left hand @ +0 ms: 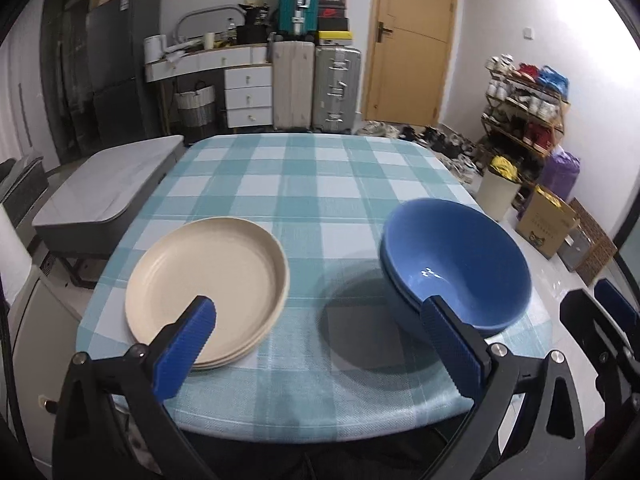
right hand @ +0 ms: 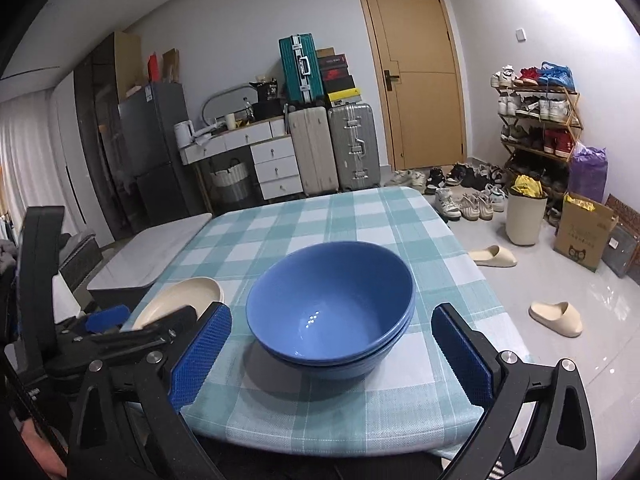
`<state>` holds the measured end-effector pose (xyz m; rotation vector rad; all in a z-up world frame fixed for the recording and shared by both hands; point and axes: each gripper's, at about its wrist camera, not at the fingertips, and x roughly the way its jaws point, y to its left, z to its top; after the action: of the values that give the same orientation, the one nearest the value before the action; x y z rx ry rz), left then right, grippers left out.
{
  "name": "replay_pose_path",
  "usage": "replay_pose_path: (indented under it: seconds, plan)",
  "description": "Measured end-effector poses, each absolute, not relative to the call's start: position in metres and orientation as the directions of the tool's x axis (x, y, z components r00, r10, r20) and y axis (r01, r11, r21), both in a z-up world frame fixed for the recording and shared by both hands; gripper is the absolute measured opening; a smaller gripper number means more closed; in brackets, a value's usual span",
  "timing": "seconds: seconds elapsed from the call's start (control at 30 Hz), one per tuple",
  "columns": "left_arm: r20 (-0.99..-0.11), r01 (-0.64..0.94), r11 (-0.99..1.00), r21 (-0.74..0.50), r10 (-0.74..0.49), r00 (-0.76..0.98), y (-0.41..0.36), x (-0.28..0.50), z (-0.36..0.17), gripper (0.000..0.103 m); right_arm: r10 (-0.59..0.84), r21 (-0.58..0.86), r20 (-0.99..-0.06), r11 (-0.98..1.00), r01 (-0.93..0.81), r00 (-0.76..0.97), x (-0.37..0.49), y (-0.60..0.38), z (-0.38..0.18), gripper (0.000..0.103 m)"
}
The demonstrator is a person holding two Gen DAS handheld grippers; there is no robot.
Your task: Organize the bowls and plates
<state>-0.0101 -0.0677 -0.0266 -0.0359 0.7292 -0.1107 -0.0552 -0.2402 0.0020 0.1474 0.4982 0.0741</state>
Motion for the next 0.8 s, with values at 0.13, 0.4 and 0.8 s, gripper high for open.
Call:
replay_pose_path:
  seconds: [0.13, 0.4, 0.8]
  plan:
    - [-0.671, 0.103, 0.993, -0.05, -0.11, 0.733, -0.072, -0.011, -0.029, 0.103, 0.09, 0.149, -0.461, 0.989, -0.023, 0.883, -0.062, -0.241, 0.001, 0.102]
    - [-0.711, 0.125, 0.991, -0.04, -0.116, 0.694, -0.082, 0.002, -0.041, 0.103, 0.072, 0.123, -0.479, 0.992, -0.014, 0.875, -0.061, -0.252, 0.003, 0.102]
    - [-0.791, 0.214, 0.976, -0.036, -0.159, 0.59, -0.102, 0.064, -0.047, 0.103, 0.057, 0.198, -0.552, 0.978, 0.064, 0.832, 0.005, -0.307, -0.008, 0.102]
